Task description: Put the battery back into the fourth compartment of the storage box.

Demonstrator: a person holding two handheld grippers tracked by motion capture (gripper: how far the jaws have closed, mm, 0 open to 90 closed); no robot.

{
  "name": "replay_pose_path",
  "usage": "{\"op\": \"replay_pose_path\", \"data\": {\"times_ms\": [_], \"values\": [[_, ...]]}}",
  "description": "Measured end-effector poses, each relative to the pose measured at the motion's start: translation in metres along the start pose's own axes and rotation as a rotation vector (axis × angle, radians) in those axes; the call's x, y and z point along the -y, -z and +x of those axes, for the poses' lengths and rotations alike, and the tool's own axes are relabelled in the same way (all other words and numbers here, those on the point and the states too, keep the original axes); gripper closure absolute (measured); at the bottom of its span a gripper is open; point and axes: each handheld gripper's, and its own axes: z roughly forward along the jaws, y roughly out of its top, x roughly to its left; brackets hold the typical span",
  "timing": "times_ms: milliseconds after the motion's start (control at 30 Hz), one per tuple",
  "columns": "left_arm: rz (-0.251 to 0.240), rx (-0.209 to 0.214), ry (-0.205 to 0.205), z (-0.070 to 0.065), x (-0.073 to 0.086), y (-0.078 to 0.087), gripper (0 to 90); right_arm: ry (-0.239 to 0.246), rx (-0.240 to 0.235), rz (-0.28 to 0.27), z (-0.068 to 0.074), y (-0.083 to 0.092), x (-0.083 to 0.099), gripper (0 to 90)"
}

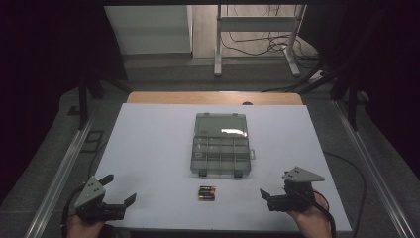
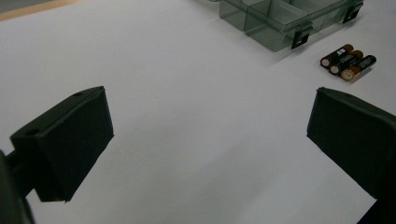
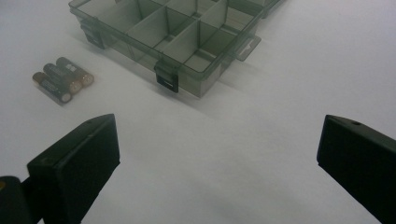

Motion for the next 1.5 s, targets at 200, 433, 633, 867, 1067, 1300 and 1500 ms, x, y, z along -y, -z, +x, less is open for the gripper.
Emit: {"op": "replay_pose_path", "data": {"times_ms": [200, 433, 633, 867, 1067, 1300, 1500], "values": [[0.004, 0.000, -0.002, 0.000, 0.000, 0.000, 1.3, 0.003, -0.012, 0.003, 0.001, -0.002, -0.005, 0.0], [0.007, 0.005, -0.001, 0.000, 0.000, -0.001, 1.3, 0.011, -0.041, 0.011, 0.007, -0.007, -0.015, 0.0], [0.013, 0.003, -0.012, -0.001, -0.001, -0.001, 0.9, 0.019, -0.057, 0.036, 0.011, -0.014, -0.023, 0.0], [0.012, 0.001, -0.009, -0.001, 0.000, -0.001, 0.4, 0.021, -0.087, 0.044, 0.016, -0.023, -0.032, 0.0], [0.011, -0.001, -0.011, -0.001, -0.001, -0.001, 0.3, 0.028, -0.106, 0.049, 0.021, -0.033, -0.037, 0.0], [0.011, 0.000, -0.016, -0.001, -0.001, -0.001, 0.3, 0.041, -0.129, 0.082, 0.029, -0.044, -0.041, 0.0], [0.011, 0.001, -0.017, -0.001, 0.000, -0.001, 0.3, 0.053, -0.161, 0.114, 0.034, -0.052, -0.047, 0.0]]}}
